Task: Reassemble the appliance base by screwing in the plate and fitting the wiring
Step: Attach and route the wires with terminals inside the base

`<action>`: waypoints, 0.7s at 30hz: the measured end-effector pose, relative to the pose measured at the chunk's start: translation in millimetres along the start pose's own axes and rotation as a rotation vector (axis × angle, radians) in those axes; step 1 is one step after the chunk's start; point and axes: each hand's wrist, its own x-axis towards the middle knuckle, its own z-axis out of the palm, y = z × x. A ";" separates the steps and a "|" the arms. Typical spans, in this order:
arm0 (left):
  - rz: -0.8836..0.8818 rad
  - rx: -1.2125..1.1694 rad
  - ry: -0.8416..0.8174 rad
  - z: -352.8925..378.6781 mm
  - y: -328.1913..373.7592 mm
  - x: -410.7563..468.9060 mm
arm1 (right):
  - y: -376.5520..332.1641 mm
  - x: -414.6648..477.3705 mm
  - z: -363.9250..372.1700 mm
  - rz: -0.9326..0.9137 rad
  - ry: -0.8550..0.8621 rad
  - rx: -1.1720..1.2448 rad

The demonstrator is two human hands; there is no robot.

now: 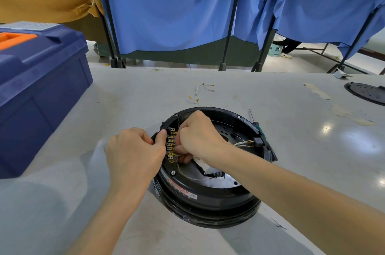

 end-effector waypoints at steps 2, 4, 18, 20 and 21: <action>0.005 0.003 0.003 1.3 0.7 -1.0 | -2.4 0.0 2.4 0.008 0.029 0.002; 0.001 0.000 0.005 2.0 0.8 -1.9 | -2.4 -0.8 3.5 0.009 0.052 0.009; -0.006 -0.004 0.000 1.1 0.7 -1.0 | 4.2 -6.4 -13.1 -0.301 -0.031 -0.351; -0.009 -0.004 0.003 0.9 1.1 -1.0 | 4.1 -5.7 -6.8 -0.340 0.013 -0.442; -0.005 -0.006 0.004 1.0 0.9 -1.1 | 4.1 -6.0 -3.4 -0.355 0.034 -0.476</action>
